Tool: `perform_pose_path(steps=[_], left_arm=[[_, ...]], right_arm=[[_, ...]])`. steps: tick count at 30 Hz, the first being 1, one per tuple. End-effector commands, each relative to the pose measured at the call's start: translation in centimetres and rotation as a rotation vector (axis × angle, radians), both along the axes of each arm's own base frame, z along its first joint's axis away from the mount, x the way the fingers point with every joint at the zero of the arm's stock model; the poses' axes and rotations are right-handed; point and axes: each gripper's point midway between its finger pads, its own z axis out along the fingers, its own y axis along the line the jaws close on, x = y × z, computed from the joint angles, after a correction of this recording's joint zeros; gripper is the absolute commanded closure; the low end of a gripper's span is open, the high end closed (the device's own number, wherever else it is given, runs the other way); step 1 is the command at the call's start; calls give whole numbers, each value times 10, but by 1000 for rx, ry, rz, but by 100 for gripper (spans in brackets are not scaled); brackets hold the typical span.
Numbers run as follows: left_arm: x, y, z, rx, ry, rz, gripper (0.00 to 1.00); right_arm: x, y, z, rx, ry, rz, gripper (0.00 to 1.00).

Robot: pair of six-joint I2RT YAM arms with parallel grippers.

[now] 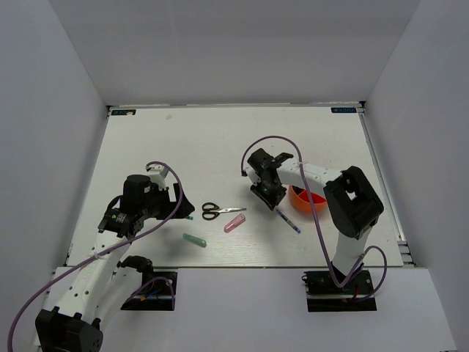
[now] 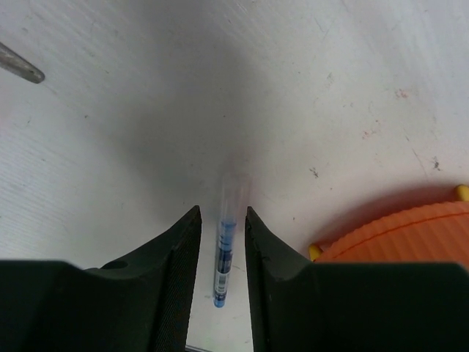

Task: Sort the stationery into containers
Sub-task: Pick up the pen from the center of the board.

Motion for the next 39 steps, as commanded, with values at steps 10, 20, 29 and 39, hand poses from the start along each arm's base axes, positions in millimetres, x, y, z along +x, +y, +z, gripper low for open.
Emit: perform_pose_path(steps=[10, 20, 29, 39], left_arm=[[1, 0, 2, -6, -17, -3, 1], [1, 1, 4, -4, -30, -3, 1], [0, 1, 4, -1, -37, -3, 1], [1, 2, 2, 4, -32, -5, 1]], right_arm=[[-4, -16, -28, -69, 13, 6, 64], [-15, -31, -45, -127, 39, 19, 100], [-14, -3, -5, 42, 15, 71, 100], [10, 35, 118, 328, -192, 114, 100]])
